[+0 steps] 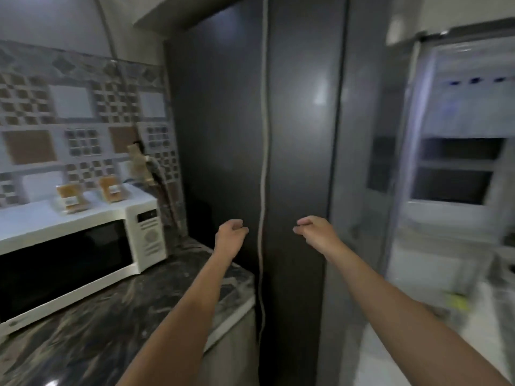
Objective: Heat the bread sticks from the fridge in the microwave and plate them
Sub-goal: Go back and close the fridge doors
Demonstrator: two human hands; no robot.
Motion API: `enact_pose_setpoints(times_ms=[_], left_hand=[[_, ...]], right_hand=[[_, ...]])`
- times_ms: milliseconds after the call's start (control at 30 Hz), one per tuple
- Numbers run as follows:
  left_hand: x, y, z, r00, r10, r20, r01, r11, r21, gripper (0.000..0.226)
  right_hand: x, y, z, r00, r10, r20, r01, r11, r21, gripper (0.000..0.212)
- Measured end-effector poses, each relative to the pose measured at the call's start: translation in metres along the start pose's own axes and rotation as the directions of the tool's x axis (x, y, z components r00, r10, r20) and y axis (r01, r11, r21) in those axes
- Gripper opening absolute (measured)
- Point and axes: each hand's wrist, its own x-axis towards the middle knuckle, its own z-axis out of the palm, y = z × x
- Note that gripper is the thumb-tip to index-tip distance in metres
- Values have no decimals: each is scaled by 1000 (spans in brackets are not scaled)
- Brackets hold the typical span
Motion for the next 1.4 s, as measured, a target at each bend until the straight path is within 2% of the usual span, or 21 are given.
enact_pose_setpoints(times_ms=[167, 233, 300, 433, 500, 667, 867, 1033, 1133, 1200, 1400], left_hand=[[-44, 49, 127, 966, 103, 238, -90, 994, -68, 28], [-64, 71, 178, 932, 142, 332, -113, 988, -104, 27], [-85, 94, 229, 896, 177, 407, -135, 982, -129, 28], [-119, 136, 334, 835, 236, 497, -174, 970, -168, 27], [-132, 157, 384, 798, 252, 548, -190, 967, -167, 28], [-166, 206, 509, 737, 293, 609, -198, 955, -219, 26], [-204, 250, 633, 649, 318, 692, -194, 948, -253, 27], [-218, 275, 721, 592, 322, 739, -181, 946, -268, 35], [-219, 288, 774, 548, 330, 768, -184, 944, -275, 37], [-213, 296, 809, 522, 332, 785, -183, 943, -277, 37], [-158, 338, 938, 498, 343, 796, -208, 939, -275, 33]], right_hand=[[-38, 59, -117, 968, 63, -243, -73, 997, -32, 7], [-54, 83, -166, 949, 111, -295, -114, 993, 8, 15], [-69, 103, -214, 924, 160, -347, -158, 987, 34, 11], [-92, 146, -315, 869, 231, -437, -231, 971, 54, 20], [-101, 167, -364, 837, 258, -482, -256, 964, 72, 14], [-121, 213, -485, 749, 292, -595, -311, 948, 73, 11], [-131, 263, -596, 630, 339, -699, -318, 934, 166, 11], [-122, 315, -649, 603, 378, -702, -359, 915, 185, 13], [-104, 343, -689, 568, 392, -724, -381, 905, 191, 4], [-85, 359, -717, 550, 393, -737, -392, 901, 189, 10], [5, 399, -814, 556, 347, -755, -402, 908, 122, 15]])
